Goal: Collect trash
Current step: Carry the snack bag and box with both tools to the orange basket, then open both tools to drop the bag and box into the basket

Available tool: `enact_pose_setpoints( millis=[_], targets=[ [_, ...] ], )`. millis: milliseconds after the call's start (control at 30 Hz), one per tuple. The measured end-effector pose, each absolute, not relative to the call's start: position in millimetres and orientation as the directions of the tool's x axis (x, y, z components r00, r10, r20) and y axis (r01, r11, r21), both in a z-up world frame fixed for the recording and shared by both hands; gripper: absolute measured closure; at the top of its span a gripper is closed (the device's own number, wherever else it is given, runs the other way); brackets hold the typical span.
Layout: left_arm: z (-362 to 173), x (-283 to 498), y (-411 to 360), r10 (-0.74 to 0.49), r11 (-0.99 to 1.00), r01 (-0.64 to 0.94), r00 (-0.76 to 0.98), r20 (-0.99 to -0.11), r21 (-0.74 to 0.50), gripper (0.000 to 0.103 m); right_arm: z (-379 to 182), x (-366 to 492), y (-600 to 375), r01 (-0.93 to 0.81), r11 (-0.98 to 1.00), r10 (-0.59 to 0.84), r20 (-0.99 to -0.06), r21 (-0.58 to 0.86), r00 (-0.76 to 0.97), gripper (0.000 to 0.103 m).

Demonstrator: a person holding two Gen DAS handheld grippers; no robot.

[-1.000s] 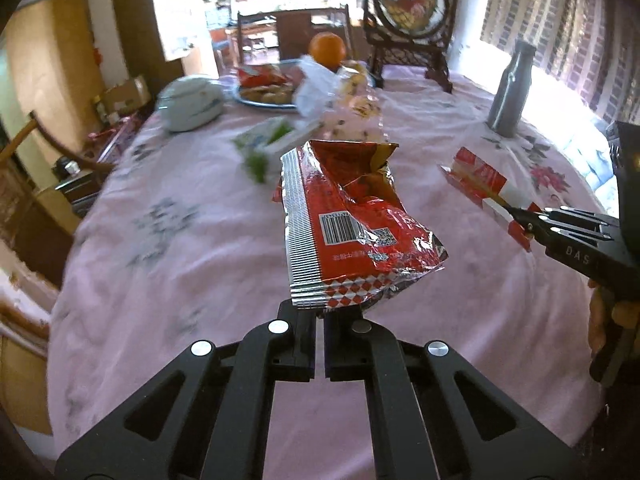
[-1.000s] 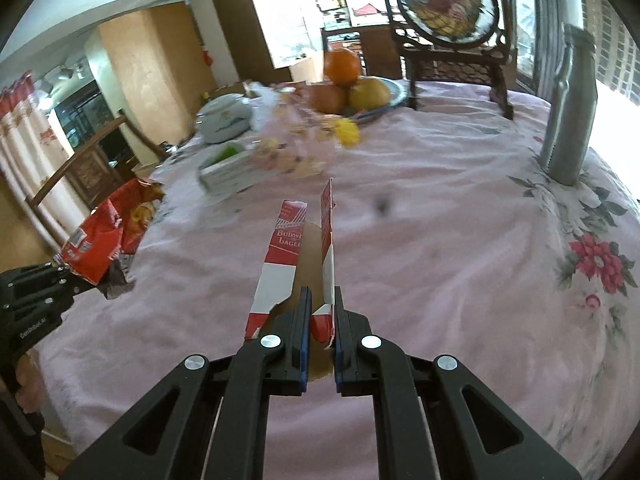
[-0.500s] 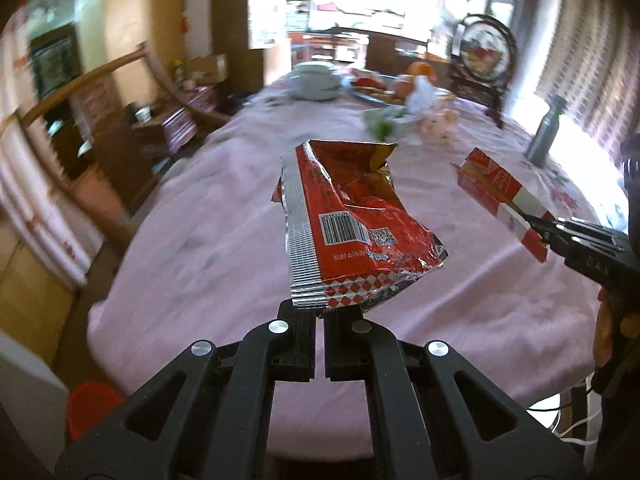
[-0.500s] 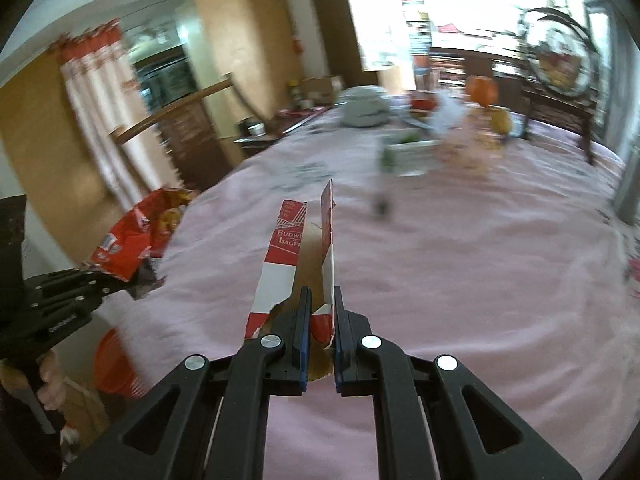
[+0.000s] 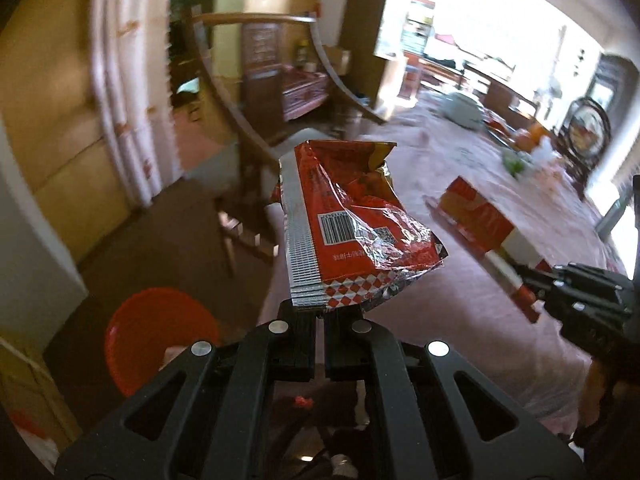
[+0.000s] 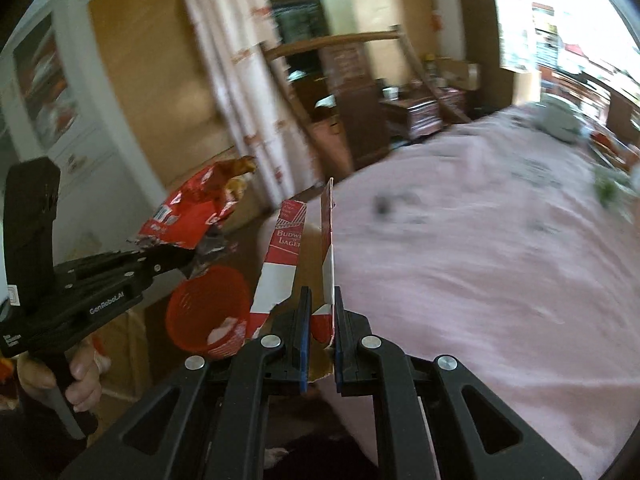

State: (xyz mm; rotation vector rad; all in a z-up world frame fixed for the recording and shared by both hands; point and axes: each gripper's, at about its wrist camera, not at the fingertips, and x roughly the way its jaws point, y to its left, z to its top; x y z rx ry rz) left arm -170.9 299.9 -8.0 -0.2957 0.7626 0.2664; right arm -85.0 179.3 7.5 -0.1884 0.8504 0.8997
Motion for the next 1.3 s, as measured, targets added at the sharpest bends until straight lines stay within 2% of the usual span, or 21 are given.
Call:
enact_pose_setpoints(
  millis=[267, 800, 1000, 1067, 1133, 1167, 1200, 1233, 1267, 1300],
  targets=[
    [-40.2, -219.3, 371.5, 0.269, 0.830, -0.541, 0.600, -0.753, -0.134, 0.100, -18.8, -123.8, 279.4, -0.855, 0.478, 0.616, -0.770, 0.200, 0.164, 0.093],
    [-160.3, -266.4, 478.9, 0.196, 0.663, -0.736, 0.351, -0.916, -0.141, 0.100, -123.0, -161.8, 434.3, -0.916, 0.316, 0.463, -0.883, 0.248, -0.079, 0.093],
    [-191.5, -265.1, 500.4, 0.154, 0.637, -0.759, 0.291, -0.944, -0.131, 0.099, -158.9, -159.6, 453.5, -0.906, 0.333, 0.405, -0.908, 0.259, -0.110, 0.093],
    [-195.7, -259.7, 498.4, 0.142, 0.641, -0.757, 0.281, -0.949, -0.128, 0.099, -167.4, -159.1, 454.8, -0.903, 0.337, 0.395, -0.911, 0.268, -0.123, 0.090],
    [-200.8, -255.6, 499.1, 0.130, 0.643, -0.756, 0.263, -0.956, -0.120, 0.093, -175.5, -156.6, 458.6, -0.899, 0.344, 0.389, -0.913, 0.270, -0.125, 0.079],
    [-203.5, -255.4, 499.4, 0.123, 0.642, -0.757, 0.258, -0.958, -0.121, 0.092, -177.3, -155.2, 459.4, -0.898, 0.351, 0.392, -0.913, 0.264, -0.115, 0.064],
    [-204.9, -255.3, 499.2, 0.115, 0.641, -0.757, 0.256, -0.960, -0.125, 0.090, -177.6, -153.0, 458.6, -0.897, 0.355, 0.397, -0.911, 0.262, -0.109, 0.058],
    [-205.4, -256.0, 499.1, 0.112, 0.643, -0.755, 0.257, -0.960, -0.127, 0.081, -177.3, -151.9, 457.3, -0.895, 0.359, 0.400, -0.910, 0.266, -0.110, 0.058],
    [-205.3, -256.5, 498.6, 0.118, 0.643, -0.756, 0.254, -0.960, -0.121, 0.064, -178.4, -151.2, 456.9, -0.894, 0.358, 0.400, -0.909, 0.271, -0.115, 0.058],
    [-204.1, -256.7, 498.6, 0.130, 0.640, -0.760, 0.248, -0.960, -0.110, 0.052, -177.1, -149.9, 454.6, -0.893, 0.359, 0.400, -0.909, 0.273, -0.118, 0.058]
  ],
)
